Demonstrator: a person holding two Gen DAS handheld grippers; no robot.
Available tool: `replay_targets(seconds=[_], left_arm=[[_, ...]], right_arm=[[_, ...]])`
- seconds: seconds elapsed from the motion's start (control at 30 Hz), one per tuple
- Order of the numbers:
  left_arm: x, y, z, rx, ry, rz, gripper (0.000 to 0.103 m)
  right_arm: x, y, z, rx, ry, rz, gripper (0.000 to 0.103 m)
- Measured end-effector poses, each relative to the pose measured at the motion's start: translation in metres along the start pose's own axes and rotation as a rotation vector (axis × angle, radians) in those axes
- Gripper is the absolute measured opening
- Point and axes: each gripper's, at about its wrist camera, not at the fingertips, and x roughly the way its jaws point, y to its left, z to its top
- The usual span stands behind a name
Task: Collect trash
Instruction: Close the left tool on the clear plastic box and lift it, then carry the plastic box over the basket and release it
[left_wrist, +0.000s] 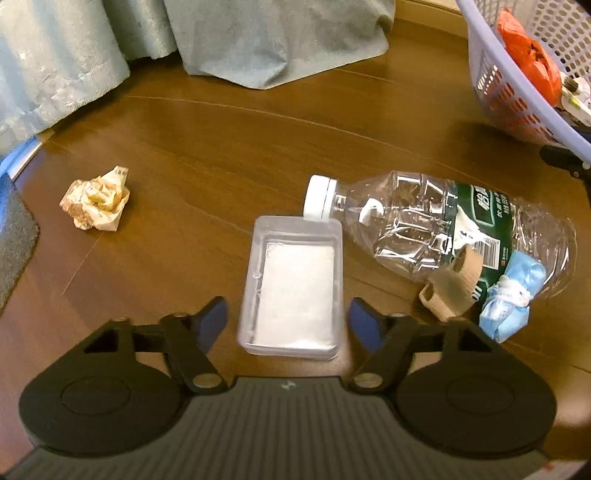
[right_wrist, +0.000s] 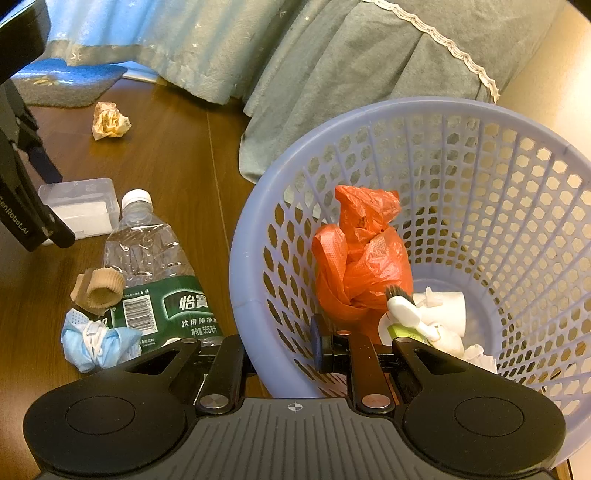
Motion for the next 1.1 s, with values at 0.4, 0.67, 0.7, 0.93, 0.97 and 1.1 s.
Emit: replay_targets(seconds=[0.4, 0.67, 0.7, 0.93, 0.97, 1.1], left_arm=[[-0.026, 0.009, 0.007, 0.011, -0.002, 0.02, 0.051], [-0.073, 0.016, 0.027, -0.006, -0.061, 0.007, 0.051], [-0.079, 0.016, 0.031, -0.013, -0.072, 0.003, 0.051], [-0.117, 0.01, 0.061, -0.036, -0.154, -0.04, 0.051], [-0.12, 0.008, 0.065, -0.037, -0.163, -0.05, 0.051], [-0.133, 0.0, 0.079, -0.047, -0.191, -0.084, 0.051]], right_arm=[[0.0, 0.0, 0.002, -0.001, 0.003, -0.001, 0.014], [0.001, 0.002, 0.003, -0.001, 0.008, -0.005, 0.014], [0.0, 0.002, 0.003, -0.002, 0.008, -0.006, 0.014], [-0.001, 0.002, 0.003, -0.005, 0.009, -0.007, 0.014], [-0.001, 0.002, 0.003, -0.006, 0.009, -0.007, 0.014], [-0.001, 0.002, 0.003, -0.005, 0.009, -0.007, 0.014]])
